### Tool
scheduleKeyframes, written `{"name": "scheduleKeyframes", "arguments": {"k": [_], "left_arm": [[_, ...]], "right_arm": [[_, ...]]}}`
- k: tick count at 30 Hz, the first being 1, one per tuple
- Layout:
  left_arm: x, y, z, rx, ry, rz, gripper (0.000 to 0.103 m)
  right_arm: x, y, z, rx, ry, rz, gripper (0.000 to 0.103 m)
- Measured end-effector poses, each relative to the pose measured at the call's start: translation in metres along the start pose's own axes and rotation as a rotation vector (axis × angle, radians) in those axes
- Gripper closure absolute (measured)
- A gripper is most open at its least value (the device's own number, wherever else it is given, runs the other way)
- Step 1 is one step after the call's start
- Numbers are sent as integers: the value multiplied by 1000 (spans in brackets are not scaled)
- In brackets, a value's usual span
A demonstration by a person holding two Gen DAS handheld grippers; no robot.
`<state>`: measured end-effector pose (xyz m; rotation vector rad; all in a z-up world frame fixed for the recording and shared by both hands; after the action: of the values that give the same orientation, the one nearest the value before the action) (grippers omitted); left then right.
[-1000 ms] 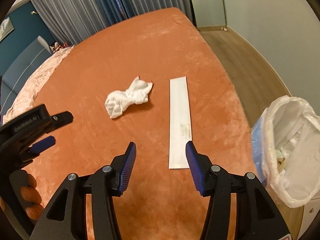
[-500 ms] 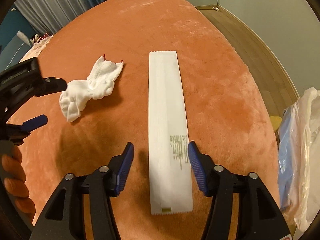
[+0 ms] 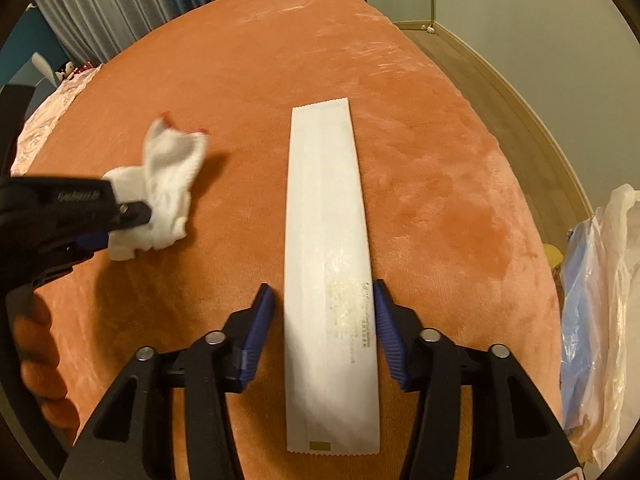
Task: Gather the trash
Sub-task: 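Grasp the white glove with the left tool while the right grasps the white paper strip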
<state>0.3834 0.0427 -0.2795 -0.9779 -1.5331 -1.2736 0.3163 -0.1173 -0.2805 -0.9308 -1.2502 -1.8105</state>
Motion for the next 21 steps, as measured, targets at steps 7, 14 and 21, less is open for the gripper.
{"name": "scheduleKeyframes", "arguments": {"k": [7,14,21], "left_arm": [[26,-64,17,-24,-5,17,89],[54,-145,41,-61,13,41,89],[87,-188,49,-88,22,29,89]], "right_arm": [[21,-33,2,-15,22,30,64],[52,-98,6,-3,45,73,64],[91,-142,6,-45,108,81,64]]}}
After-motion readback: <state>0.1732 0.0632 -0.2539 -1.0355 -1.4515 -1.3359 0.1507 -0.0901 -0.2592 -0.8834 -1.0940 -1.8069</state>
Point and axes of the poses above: each gripper's, at about its wrist camera, not at the fingertips, and x roughly against the way its jaws point, z to its left, y to its top, the point moved 9 cm from there along -x, roughly the way its jaws point, and after that the axes turned 9 degrees about y, right-handed, at the moved point
